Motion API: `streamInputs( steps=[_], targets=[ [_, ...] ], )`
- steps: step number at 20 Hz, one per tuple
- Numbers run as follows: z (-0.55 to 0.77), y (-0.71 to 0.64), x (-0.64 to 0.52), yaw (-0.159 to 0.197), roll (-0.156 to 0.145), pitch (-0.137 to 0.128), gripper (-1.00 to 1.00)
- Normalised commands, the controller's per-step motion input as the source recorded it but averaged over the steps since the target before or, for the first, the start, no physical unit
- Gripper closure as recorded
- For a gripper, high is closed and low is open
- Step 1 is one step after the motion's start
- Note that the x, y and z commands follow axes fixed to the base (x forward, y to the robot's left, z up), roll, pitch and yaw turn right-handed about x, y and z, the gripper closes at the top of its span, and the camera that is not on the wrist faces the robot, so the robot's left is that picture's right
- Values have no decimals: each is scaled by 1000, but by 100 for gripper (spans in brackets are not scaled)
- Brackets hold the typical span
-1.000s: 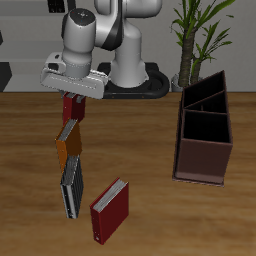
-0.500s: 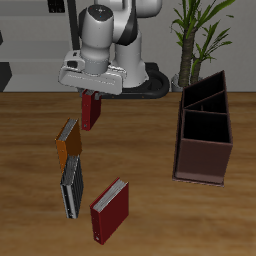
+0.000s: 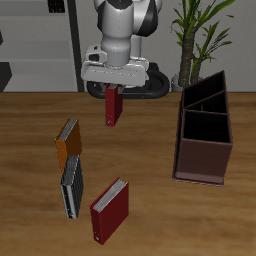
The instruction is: Place the right red book into the left desk caddy's front compartment
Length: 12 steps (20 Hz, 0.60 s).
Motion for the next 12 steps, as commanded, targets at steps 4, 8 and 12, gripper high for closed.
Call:
streamInputs(
  steps=[4,8,12],
  targets=[
    [99,388,14,-1,25,-2,100],
    [88,548,78,-46,8,41,100],
    [102,380,10,-43,4,-1,100]
  ],
)
